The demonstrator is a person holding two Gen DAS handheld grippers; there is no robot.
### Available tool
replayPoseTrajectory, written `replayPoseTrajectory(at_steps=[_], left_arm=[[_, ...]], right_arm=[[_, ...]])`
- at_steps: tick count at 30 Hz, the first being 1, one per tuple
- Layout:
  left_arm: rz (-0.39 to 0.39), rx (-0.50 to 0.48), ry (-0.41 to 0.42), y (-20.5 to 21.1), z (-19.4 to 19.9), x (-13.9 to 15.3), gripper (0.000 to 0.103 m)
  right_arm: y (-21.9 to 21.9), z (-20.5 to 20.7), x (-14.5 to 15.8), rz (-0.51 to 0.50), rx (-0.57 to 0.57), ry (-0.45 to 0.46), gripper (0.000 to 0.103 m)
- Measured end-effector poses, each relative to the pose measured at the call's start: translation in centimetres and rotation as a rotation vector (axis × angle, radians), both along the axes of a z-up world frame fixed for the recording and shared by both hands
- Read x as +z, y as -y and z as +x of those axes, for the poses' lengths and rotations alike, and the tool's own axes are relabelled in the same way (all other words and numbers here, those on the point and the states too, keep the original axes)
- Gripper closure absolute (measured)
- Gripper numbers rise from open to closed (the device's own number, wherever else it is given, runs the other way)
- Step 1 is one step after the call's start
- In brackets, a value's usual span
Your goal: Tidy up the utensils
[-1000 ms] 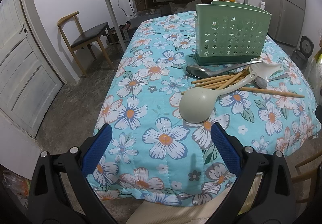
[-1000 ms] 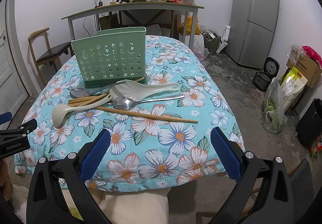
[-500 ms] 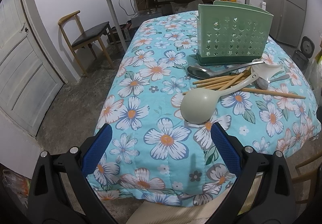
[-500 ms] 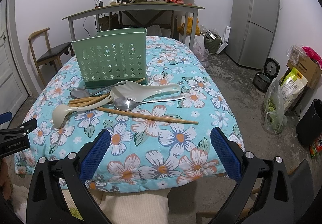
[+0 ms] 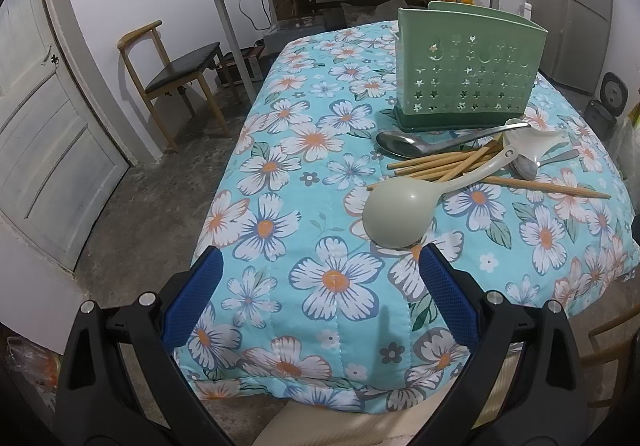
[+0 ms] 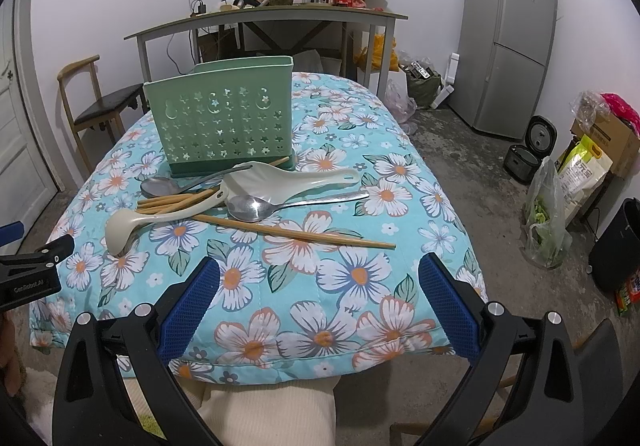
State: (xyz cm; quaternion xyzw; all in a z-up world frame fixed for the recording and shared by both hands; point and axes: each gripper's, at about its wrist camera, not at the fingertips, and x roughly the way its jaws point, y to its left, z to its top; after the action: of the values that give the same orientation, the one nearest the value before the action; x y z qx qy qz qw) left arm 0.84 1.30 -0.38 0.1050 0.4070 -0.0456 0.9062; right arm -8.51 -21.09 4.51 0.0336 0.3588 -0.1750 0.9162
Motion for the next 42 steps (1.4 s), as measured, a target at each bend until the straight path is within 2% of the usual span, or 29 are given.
replayPoseTrajectory(at_steps=[23, 32, 42], left_arm=[[0.008, 0.014, -0.005, -0.5, 0.4, -0.2, 0.008], [0.008, 0.014, -0.006, -0.5, 0.4, -0.2, 0.008], [0.014, 0.014, -0.027, -0.3, 1.0, -0.9, 0.008]], right_arm=[[0.8, -0.5, -0.5, -0.001, -0.001, 0.001, 0.006], [-0.8, 0.1, 0.7, -0.004, -0.004, 0.005, 0.006], [0.2, 0.3, -0.2, -0.004, -0.007, 0.001, 0.006]])
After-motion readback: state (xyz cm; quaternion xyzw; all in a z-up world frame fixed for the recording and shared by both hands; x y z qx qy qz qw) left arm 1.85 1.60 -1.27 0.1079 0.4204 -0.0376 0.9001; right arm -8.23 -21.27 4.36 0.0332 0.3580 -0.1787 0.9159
